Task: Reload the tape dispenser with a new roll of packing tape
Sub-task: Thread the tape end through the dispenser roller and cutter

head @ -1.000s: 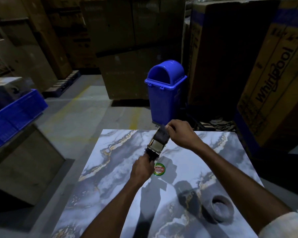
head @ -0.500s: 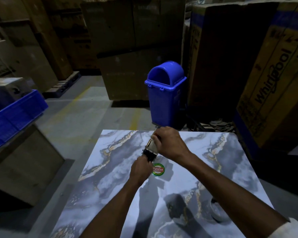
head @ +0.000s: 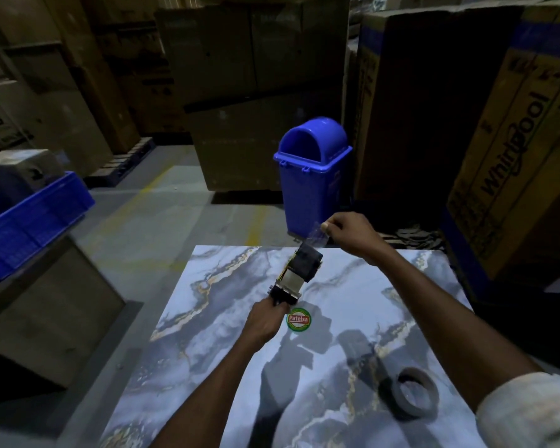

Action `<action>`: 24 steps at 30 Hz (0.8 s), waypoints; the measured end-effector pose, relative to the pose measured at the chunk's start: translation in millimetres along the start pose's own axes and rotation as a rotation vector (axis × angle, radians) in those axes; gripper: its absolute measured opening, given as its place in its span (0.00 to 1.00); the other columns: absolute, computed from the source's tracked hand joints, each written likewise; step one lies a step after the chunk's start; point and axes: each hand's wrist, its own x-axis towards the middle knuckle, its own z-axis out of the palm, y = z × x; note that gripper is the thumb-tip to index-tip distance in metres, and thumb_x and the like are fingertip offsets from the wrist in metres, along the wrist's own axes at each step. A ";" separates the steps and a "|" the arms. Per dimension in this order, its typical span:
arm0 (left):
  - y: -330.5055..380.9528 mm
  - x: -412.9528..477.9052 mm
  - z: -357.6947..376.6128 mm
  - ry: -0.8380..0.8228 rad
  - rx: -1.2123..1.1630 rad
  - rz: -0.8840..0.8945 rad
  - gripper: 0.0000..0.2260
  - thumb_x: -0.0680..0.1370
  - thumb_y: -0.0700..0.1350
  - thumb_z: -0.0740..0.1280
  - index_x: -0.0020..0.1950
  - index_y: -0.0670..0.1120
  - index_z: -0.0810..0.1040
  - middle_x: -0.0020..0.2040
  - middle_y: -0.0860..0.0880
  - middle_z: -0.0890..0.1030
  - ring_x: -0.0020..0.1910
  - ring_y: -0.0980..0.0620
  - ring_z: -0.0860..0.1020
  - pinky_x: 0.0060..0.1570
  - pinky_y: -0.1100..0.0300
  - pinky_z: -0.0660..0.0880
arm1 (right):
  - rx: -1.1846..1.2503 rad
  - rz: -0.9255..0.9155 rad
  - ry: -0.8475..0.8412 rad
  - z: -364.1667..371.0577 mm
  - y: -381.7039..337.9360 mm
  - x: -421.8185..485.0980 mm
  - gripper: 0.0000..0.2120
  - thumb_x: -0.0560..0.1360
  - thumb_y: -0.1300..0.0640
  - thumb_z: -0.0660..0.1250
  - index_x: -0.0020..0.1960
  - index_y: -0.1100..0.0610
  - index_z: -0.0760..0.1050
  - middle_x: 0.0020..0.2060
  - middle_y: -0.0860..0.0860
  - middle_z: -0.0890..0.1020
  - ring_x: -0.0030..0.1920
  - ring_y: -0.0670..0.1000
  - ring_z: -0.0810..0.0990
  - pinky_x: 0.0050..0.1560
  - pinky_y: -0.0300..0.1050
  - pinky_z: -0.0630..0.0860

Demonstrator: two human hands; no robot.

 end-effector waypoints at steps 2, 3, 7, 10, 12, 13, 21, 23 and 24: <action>-1.6 -1.7 -0.3 -0.029 -0.045 -0.010 0.07 0.76 0.47 0.65 0.47 0.45 0.79 0.36 0.45 0.75 0.29 0.48 0.71 0.30 0.57 0.69 | -0.003 0.021 -0.018 0.7 0.8 2.5 0.11 0.82 0.53 0.65 0.47 0.59 0.81 0.42 0.53 0.83 0.40 0.48 0.79 0.34 0.40 0.70; -2.9 -2.4 -0.8 -0.045 -0.079 -0.017 0.06 0.76 0.45 0.65 0.47 0.44 0.79 0.36 0.43 0.74 0.29 0.46 0.73 0.27 0.58 0.70 | -0.004 0.031 -0.031 1.3 1.0 3.7 0.11 0.82 0.53 0.65 0.46 0.59 0.82 0.42 0.54 0.84 0.41 0.50 0.80 0.35 0.41 0.71; -6.0 -6.1 -1.1 -0.121 -0.199 -0.028 0.04 0.77 0.40 0.65 0.47 0.39 0.77 0.36 0.40 0.73 0.27 0.47 0.72 0.25 0.59 0.69 | -0.021 0.082 -0.063 6.1 5.5 9.2 0.12 0.81 0.52 0.66 0.45 0.59 0.82 0.40 0.54 0.83 0.40 0.51 0.79 0.35 0.43 0.72; -9.6 -8.8 0.8 -0.153 -0.238 -0.012 0.02 0.78 0.39 0.65 0.47 0.42 0.76 0.35 0.43 0.71 0.26 0.51 0.69 0.26 0.59 0.67 | -0.021 0.112 -0.070 11.4 10.3 11.1 0.12 0.80 0.53 0.67 0.43 0.58 0.82 0.39 0.53 0.83 0.40 0.51 0.80 0.36 0.44 0.73; -12.4 -8.8 1.3 -0.148 -0.258 -0.002 0.03 0.77 0.39 0.65 0.48 0.43 0.77 0.35 0.43 0.71 0.26 0.51 0.68 0.27 0.57 0.67 | -0.036 0.131 -0.095 14.4 10.1 11.0 0.11 0.81 0.55 0.67 0.41 0.58 0.81 0.37 0.53 0.82 0.39 0.52 0.79 0.35 0.43 0.72; -14.6 -7.7 1.6 -0.147 -0.261 -0.003 0.03 0.77 0.39 0.64 0.48 0.44 0.78 0.35 0.43 0.71 0.26 0.51 0.68 0.27 0.57 0.67 | -0.047 0.137 -0.100 15.0 8.7 10.6 0.11 0.81 0.56 0.67 0.41 0.59 0.80 0.37 0.53 0.81 0.40 0.52 0.79 0.34 0.43 0.72; -28.1 6.9 0.2 -0.144 -0.342 -0.110 0.03 0.78 0.36 0.64 0.49 0.42 0.76 0.34 0.44 0.64 0.26 0.51 0.60 0.26 0.58 0.59 | -0.169 -0.039 -0.136 10.7 -45.6 -24.8 0.10 0.81 0.56 0.66 0.46 0.59 0.83 0.40 0.49 0.84 0.42 0.48 0.82 0.45 0.49 0.79; -25.5 8.4 0.4 -0.152 -0.371 -0.109 0.03 0.78 0.35 0.63 0.47 0.43 0.74 0.33 0.45 0.63 0.26 0.52 0.58 0.25 0.59 0.57 | -0.205 -0.063 -0.147 14.7 -57.4 -34.1 0.10 0.81 0.55 0.66 0.47 0.60 0.83 0.44 0.52 0.85 0.45 0.50 0.82 0.47 0.50 0.79; -24.5 8.4 0.5 -0.153 -0.386 -0.104 0.04 0.78 0.35 0.62 0.46 0.42 0.74 0.33 0.46 0.62 0.26 0.52 0.58 0.25 0.59 0.56 | -0.203 -0.066 -0.145 15.5 -60.1 -36.1 0.10 0.81 0.55 0.66 0.47 0.60 0.83 0.45 0.52 0.85 0.46 0.49 0.83 0.47 0.49 0.79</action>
